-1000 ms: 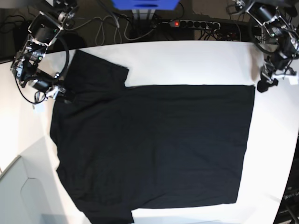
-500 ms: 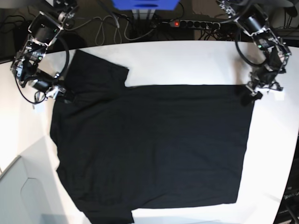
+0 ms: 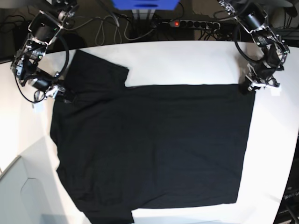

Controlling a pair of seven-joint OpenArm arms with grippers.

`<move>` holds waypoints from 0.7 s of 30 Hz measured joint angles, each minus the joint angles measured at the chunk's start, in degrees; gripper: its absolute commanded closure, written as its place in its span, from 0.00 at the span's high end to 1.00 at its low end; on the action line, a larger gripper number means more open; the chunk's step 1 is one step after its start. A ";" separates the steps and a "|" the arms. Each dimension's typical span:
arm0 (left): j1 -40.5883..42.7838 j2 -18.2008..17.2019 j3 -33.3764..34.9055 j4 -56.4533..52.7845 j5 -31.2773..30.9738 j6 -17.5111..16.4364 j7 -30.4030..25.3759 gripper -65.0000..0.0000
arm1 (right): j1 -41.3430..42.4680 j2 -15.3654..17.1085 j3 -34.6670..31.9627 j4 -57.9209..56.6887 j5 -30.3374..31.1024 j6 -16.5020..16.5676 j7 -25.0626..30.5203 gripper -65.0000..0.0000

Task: Fold the T-shirt properly
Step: 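Pull the grasped shirt edge with both grippers toward the robot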

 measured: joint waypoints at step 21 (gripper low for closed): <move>24.15 3.67 0.37 30.18 3.26 0.72 -4.98 0.00 | -16.02 -0.46 1.01 22.32 -3.67 0.07 -3.19 0.00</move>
